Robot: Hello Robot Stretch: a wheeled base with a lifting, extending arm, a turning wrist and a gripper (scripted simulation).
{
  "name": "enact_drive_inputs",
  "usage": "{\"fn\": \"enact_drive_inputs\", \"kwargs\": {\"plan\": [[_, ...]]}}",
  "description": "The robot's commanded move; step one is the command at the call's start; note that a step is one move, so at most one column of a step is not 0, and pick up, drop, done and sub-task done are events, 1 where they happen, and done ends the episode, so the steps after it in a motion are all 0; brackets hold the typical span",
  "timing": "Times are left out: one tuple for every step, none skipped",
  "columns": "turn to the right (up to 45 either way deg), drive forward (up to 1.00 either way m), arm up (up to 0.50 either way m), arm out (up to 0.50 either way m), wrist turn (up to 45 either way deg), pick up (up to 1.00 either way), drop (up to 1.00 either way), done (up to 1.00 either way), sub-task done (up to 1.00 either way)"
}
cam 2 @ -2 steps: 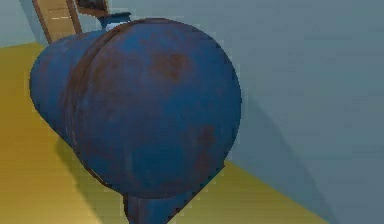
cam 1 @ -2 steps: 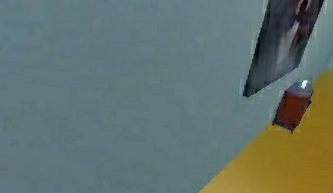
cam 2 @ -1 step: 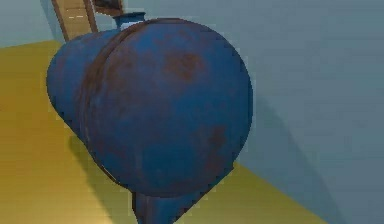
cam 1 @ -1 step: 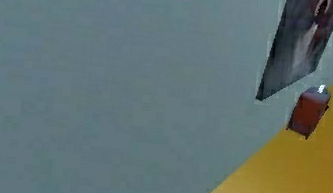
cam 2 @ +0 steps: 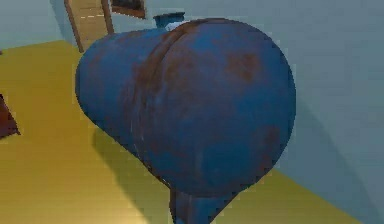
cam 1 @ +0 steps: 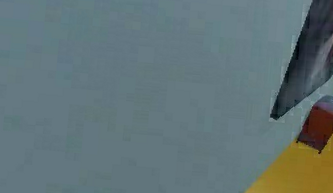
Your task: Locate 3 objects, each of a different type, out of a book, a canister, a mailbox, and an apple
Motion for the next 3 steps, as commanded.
{"fn": "enact_drive_inputs", "kwargs": {"plan": [[45.0, 0.00, 0.00, 0.00, 0.0, 0.00, 0.00, 0.00, 0.00], [15.0, 0.00, 0.00, 0.00, 0.0, 0.00, 0.00, 0.00, 0.00], [0.0, 0.30, 0.00, 0.00, 0.0, 0.00, 0.00, 0.00, 0.00]]}}
